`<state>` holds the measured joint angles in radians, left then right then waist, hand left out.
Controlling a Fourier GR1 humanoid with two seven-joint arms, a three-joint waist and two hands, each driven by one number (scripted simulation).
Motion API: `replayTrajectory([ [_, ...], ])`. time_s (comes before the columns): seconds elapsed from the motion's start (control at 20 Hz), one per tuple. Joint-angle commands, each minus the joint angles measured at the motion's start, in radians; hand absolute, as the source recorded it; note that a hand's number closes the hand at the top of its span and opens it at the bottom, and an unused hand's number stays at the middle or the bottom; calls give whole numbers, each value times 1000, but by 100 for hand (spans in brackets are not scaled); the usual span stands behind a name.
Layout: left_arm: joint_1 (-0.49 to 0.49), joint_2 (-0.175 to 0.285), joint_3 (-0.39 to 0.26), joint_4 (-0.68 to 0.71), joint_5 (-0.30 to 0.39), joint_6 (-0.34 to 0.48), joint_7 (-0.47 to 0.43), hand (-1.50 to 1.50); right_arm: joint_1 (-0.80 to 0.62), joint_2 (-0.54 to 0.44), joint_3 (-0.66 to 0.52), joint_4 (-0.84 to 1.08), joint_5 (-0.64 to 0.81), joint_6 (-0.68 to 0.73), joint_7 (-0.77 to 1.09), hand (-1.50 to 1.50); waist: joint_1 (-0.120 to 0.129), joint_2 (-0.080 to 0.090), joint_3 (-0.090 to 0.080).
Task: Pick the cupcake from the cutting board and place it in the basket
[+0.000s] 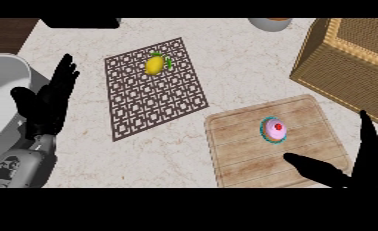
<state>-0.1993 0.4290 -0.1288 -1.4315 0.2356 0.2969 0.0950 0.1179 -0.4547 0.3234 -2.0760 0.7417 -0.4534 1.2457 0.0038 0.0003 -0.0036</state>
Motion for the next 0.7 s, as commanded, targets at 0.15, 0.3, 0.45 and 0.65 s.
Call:
replayTrajectory([
  [0.15,-12,-11,36,24,5,-35,-26,0,-45,211,53,108,238,16,146,-150,-4,0,3],
  [0.3,3,-10,26,-5,-24,-12,12,0,-61,266,30,125,297,65,149,-150,-3,0,2],
  [0.45,15,1,57,-49,-1,-31,40,0,-28,318,25,152,345,52,92,-150,-2,-2,3],
  [0.65,-27,-22,57,-1,-37,-38,29,0,-71,405,0,212,380,42,35,-150,-6,0,3],
])
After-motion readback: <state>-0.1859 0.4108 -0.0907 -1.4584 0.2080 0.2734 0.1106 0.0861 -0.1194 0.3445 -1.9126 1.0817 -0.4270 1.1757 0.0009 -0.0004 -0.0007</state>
